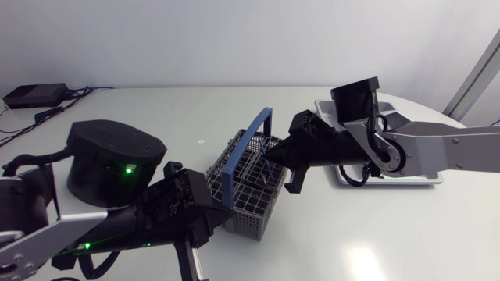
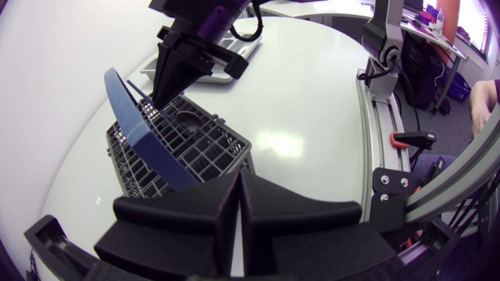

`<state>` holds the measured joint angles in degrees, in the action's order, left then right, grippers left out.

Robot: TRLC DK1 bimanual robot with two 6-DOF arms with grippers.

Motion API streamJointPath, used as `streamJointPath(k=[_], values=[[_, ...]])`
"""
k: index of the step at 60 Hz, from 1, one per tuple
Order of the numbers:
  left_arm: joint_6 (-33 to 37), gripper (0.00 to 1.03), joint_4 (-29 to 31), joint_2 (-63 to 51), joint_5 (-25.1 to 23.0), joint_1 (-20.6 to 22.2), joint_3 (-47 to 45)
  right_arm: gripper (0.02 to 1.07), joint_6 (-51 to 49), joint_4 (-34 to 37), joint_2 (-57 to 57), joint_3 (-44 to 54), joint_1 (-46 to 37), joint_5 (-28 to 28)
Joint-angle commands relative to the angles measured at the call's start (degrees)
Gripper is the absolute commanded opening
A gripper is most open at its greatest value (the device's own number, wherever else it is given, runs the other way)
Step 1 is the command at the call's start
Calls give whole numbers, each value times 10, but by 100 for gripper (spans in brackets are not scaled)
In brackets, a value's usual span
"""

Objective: Unload the cutlery basket into the drawer organizer.

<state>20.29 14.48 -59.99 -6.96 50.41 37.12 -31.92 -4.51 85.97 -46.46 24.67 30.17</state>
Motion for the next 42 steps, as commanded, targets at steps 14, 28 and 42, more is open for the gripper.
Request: streamJointPath(k=[14, 28, 42], values=[[-11, 8, -2, 7, 3, -2, -5, 8, 24, 8, -21, 1, -1, 11], [-12, 8, -3, 6, 3, -3, -6, 8, 34, 1, -34, 18, -9, 26], [-12, 8, -3, 7, 3, -4, -7, 8, 78, -9, -57, 25, -37, 67]])
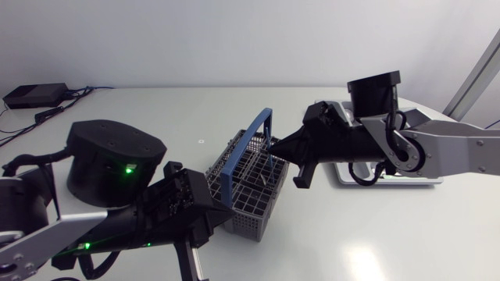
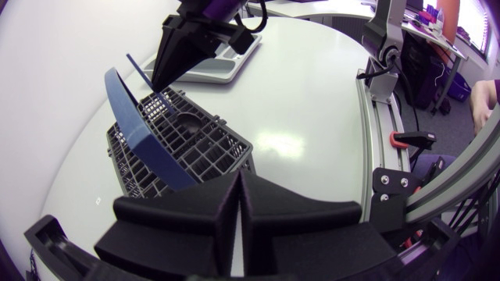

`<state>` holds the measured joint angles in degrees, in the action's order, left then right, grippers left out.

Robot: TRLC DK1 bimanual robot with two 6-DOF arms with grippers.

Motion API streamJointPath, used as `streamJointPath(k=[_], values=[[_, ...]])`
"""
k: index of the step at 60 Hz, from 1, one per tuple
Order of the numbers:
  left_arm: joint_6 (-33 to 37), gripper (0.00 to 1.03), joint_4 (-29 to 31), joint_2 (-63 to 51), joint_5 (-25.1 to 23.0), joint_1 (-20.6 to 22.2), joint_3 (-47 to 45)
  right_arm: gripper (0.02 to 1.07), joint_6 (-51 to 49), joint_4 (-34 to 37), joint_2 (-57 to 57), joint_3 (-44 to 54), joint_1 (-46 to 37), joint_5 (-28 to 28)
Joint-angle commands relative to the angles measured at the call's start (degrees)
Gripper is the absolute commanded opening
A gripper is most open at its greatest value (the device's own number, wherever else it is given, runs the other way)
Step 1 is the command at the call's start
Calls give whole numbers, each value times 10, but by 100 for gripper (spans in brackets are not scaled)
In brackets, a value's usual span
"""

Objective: Unload the cutlery basket into the drawer organizer.

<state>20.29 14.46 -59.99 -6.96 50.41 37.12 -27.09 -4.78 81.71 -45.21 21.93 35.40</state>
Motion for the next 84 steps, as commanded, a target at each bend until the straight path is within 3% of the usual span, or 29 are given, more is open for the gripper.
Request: streamJointPath(k=[1, 20, 41, 61, 84], values=[[-12, 8, -3, 7, 3, -4, -6, 8, 33, -8, -16, 13, -12, 17], [-12, 8, -5, 5, 3, -5, -7, 8, 121, -9, -79, -3, -36, 69], [-10, 8, -5, 6, 3, -6, -8, 8, 175, 90, -154, -85, -112, 105], [-10, 8, -2, 7, 3, -5, -6, 8, 96, 255, -64, -183, -243, 67], [-11, 8, 4, 7, 3, 2, 2, 8, 53, 349, 118, -289, -327, -38]])
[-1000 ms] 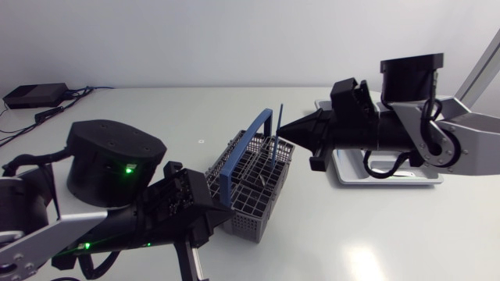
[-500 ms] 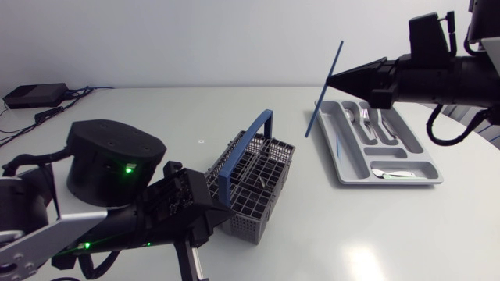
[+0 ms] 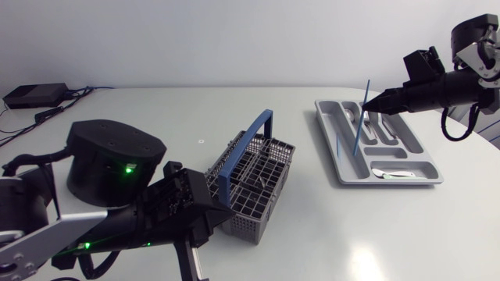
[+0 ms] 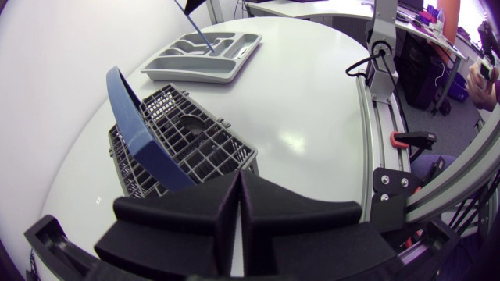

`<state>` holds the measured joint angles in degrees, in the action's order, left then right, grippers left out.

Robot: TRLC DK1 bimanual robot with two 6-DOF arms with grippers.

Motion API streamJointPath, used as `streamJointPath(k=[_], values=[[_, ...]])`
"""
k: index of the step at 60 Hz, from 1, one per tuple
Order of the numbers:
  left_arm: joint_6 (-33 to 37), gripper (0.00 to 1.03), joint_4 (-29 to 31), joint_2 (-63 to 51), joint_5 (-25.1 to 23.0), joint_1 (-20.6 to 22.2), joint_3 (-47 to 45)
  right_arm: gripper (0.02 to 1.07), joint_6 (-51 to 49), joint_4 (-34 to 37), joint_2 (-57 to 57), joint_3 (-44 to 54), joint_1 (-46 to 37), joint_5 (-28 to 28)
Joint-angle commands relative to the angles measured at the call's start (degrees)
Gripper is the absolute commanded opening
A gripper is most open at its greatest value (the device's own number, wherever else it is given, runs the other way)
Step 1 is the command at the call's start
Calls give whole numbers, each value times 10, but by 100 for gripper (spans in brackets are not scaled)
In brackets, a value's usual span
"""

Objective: Unload the cutlery basket into the drawer organizer.

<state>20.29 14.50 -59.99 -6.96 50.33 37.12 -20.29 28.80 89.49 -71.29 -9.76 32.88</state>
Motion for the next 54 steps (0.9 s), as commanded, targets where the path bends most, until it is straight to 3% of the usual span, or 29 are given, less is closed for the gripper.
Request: streamJointPath(k=[1, 41, 45, 54], values=[[-11, 8, 4, 7, 3, 3, 3, 8, -15, 14, 47, -32, -11, -18], [-12, 8, 8, 6, 3, 6, 4, 10, 35, 42, 305, -184, -6, -69], [-12, 8, 7, 6, 3, 7, 4, 18, 39, 42, 317, -196, -4, -77], [-11, 8, 4, 0, 4, 6, 6, 51, 46, 22, 298, -184, -2, -82]])
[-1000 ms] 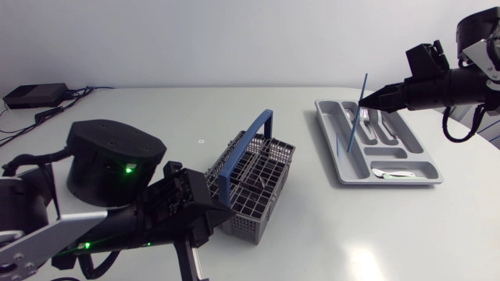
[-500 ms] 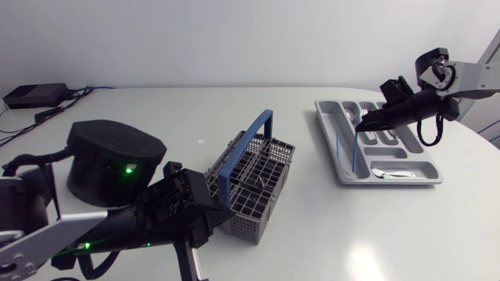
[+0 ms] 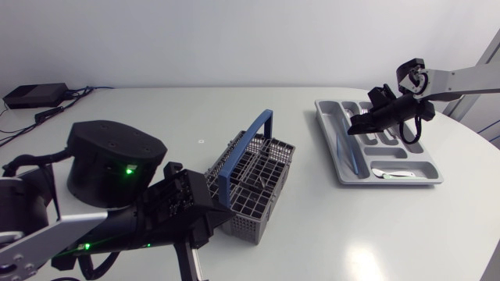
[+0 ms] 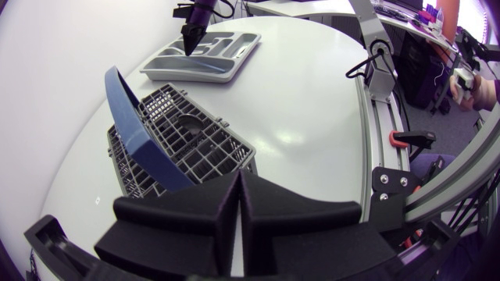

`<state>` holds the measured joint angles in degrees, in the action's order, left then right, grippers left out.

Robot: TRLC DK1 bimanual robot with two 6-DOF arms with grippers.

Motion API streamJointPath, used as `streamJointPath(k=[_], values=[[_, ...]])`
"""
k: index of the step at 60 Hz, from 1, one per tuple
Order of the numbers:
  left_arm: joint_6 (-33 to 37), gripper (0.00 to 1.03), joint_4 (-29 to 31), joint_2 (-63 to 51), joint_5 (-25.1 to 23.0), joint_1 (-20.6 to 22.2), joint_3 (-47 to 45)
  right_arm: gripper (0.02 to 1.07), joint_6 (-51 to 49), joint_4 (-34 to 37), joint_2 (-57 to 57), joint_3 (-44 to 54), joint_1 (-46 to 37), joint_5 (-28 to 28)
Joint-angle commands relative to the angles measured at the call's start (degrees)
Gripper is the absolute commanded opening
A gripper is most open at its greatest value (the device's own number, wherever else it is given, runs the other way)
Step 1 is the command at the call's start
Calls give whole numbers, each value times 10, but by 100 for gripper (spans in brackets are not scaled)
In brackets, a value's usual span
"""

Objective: Unload the cutlery basket into the drawer organizer.

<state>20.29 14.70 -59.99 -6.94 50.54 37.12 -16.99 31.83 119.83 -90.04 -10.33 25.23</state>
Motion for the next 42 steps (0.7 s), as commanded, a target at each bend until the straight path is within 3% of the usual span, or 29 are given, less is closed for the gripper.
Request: streamJointPath(k=[1, 8, 21, 42], values=[[-10, 8, 1, 0, 3, 3, 6, 54, 13, -12, -13, 10, 5, -7], [-8, 8, -2, -5, 3, 1, 8, 65, 9, -61, -83, 79, 15, -19], [-7, 8, -19, -25, 3, -2, 14, 66, -14, -150, -275, 266, 65, -49], [5, 8, -41, -74, 3, -6, 39, 66, -11, -160, -487, 431, 200, -110]])
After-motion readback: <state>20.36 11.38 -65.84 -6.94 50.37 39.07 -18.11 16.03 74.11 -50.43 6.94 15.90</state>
